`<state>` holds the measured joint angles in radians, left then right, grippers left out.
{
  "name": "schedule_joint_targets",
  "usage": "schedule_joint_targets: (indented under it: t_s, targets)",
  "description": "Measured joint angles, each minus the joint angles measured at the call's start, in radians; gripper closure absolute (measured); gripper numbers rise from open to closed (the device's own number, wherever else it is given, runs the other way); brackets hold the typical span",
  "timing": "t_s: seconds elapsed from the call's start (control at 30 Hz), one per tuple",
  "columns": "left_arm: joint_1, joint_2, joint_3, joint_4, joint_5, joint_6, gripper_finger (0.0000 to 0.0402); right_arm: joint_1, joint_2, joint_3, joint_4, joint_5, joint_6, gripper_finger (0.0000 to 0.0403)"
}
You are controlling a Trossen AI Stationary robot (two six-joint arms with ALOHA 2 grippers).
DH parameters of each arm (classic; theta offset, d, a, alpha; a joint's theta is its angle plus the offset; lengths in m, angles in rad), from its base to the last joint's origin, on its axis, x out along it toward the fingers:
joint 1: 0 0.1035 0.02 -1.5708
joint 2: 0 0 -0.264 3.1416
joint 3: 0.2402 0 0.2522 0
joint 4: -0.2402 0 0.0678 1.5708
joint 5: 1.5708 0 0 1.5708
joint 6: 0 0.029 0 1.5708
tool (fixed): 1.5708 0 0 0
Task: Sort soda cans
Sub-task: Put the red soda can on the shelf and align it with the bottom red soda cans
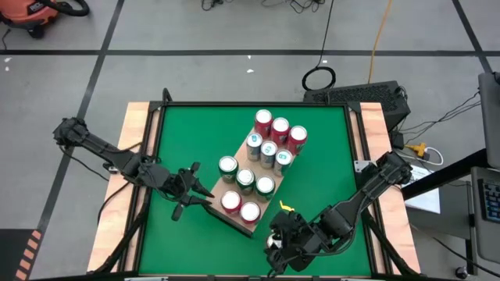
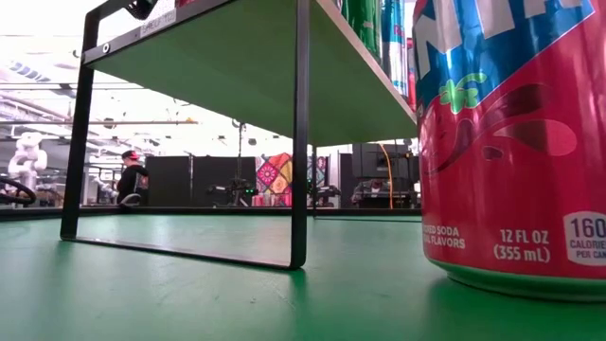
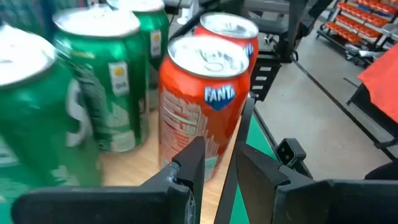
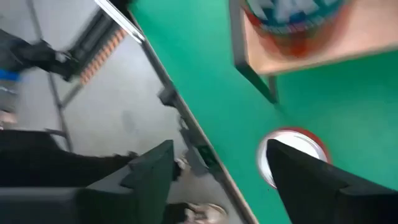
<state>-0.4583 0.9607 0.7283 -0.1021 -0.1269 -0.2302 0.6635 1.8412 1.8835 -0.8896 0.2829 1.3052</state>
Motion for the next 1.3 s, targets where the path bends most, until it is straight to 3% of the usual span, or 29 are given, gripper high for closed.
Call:
schedule_joint_targets:
  t_s: [0.23, 0.33, 0.47, 0.67, 1.07, 1.3]
  targets:
    - [0.000, -0.089, 0.023, -0.077, -0.022, 0.000, 0.0314, 0.005, 0.001, 0.000, -0.141, 0.000, -0.100, 0.0058]
    - [0.000, -0.114, 0.024, -0.077, -0.022, 0.000, 0.0314, 0.004, 0.001, -0.005, -0.156, -0.008, -0.162, 0.0035]
    - [0.000, -0.133, 0.024, -0.087, -0.030, -0.001, 0.0314, -0.006, 0.001, -0.075, -0.091, -0.080, -0.210, 0.0029]
    - [-0.003, -0.133, 0.023, -0.098, -0.013, -0.001, 0.0304, -0.029, 0.003, -0.161, -0.008, -0.106, -0.253, 0.0029]
    - [-0.003, -0.130, 0.024, -0.112, -0.071, -0.093, 0.0172, -0.100, 0.002, -0.297, 0.181, -0.248, -0.355, 0.0029]
    - [-0.003, -0.130, 0.023, -0.134, -0.096, -0.131, 0.0151, -0.100, 0.002, -0.342, 0.222, -0.286, -0.374, 0.0029]
